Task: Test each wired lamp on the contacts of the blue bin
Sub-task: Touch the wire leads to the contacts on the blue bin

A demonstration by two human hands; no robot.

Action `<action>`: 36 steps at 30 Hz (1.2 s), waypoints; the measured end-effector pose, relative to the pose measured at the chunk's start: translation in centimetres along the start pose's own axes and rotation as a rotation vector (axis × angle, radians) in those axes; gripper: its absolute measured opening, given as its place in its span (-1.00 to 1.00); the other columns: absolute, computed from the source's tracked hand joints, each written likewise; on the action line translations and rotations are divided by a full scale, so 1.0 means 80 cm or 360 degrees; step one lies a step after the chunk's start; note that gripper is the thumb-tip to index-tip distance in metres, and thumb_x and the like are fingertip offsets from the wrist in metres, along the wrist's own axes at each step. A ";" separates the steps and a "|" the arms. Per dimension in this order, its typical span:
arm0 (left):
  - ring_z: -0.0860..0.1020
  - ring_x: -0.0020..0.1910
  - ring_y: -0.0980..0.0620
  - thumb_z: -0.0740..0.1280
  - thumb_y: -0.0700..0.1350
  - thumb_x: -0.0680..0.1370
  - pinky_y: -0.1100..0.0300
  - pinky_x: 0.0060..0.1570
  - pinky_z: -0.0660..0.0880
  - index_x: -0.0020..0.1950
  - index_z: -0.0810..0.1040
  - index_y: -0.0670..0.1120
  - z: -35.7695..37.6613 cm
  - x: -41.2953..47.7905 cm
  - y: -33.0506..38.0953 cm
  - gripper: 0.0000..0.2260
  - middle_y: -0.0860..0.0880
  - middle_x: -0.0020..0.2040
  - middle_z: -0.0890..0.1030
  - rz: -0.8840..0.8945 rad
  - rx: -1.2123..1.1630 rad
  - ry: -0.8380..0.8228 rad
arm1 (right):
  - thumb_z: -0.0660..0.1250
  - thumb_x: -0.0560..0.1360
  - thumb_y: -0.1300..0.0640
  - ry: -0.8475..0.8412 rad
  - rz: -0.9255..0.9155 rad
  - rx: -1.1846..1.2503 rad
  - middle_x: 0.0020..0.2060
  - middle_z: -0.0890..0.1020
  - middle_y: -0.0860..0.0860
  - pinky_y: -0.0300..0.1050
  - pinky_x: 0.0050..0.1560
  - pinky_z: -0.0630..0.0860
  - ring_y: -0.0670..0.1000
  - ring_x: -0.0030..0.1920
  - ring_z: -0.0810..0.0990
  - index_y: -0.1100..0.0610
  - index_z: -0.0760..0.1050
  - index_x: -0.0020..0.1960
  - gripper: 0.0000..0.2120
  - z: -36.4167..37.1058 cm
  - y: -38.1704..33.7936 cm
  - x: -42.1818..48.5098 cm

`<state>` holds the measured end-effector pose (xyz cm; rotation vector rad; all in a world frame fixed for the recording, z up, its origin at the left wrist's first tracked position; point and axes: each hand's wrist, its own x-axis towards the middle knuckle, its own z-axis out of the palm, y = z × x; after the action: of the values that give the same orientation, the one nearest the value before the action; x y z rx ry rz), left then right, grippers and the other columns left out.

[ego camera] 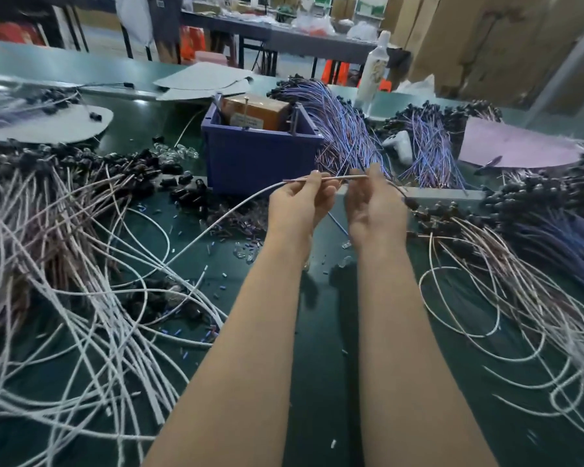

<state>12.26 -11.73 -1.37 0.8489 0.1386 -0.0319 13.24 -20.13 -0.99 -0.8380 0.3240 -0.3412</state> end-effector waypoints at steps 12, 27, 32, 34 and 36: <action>0.54 -0.46 0.23 0.27 -0.18 0.60 0.38 -0.36 0.53 -0.22 0.56 -0.15 -0.033 0.013 0.033 -0.79 0.00 -0.36 0.60 0.0262 0.0392 0.0252 | 0.26 0.58 0.18 -0.0241 -0.0098 -0.0413 -0.43 0.57 -0.04 -0.27 -0.28 0.52 -0.12 -0.43 0.52 0.13 0.50 -0.23 -0.79 0.026 0.027 0.003; 0.49 -0.50 0.25 0.31 -0.16 0.58 0.38 -0.37 0.50 -0.29 0.53 -0.10 -0.040 0.014 0.027 -0.77 0.10 -0.50 0.57 0.0236 0.0503 0.0280 | 0.30 0.56 0.24 -0.0494 0.0016 -0.0681 -0.43 0.60 0.02 -0.25 -0.31 0.52 -0.08 -0.44 0.54 0.21 0.53 -0.23 -0.81 0.033 0.042 -0.002; 0.52 -0.46 0.24 0.34 -0.18 0.56 0.37 -0.36 0.50 -0.23 0.56 -0.12 -0.042 0.014 0.029 -0.84 0.09 -0.44 0.59 0.0170 0.0519 0.0183 | 0.30 0.55 0.24 -0.0404 0.0083 -0.0514 -0.47 0.58 0.00 -0.31 -0.38 0.49 -0.11 -0.47 0.51 0.22 0.51 -0.25 -0.80 0.031 0.037 -0.001; 0.54 -0.44 0.24 0.35 -0.20 0.55 0.38 -0.35 0.51 -0.20 0.57 -0.12 -0.041 0.013 0.030 -0.87 0.09 -0.43 0.60 0.0176 0.0521 0.0145 | 0.30 0.55 0.24 -0.0439 0.0100 -0.0504 -0.45 0.58 0.03 -0.28 -0.35 0.51 -0.09 -0.47 0.53 0.22 0.52 -0.24 -0.81 0.032 0.037 -0.003; 0.54 -0.44 0.25 0.34 -0.21 0.55 0.38 -0.35 0.51 -0.20 0.57 -0.11 -0.041 0.013 0.031 -0.87 0.09 -0.42 0.60 0.0191 0.0535 0.0161 | 0.30 0.55 0.23 -0.0499 0.0121 -0.0547 -0.44 0.59 0.04 -0.26 -0.35 0.51 -0.07 -0.46 0.53 0.22 0.52 -0.23 -0.81 0.032 0.037 -0.004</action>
<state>13.11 -7.59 -1.83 1.1937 0.1801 0.1034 14.49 -16.45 -1.57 -1.1962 0.1209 -0.0788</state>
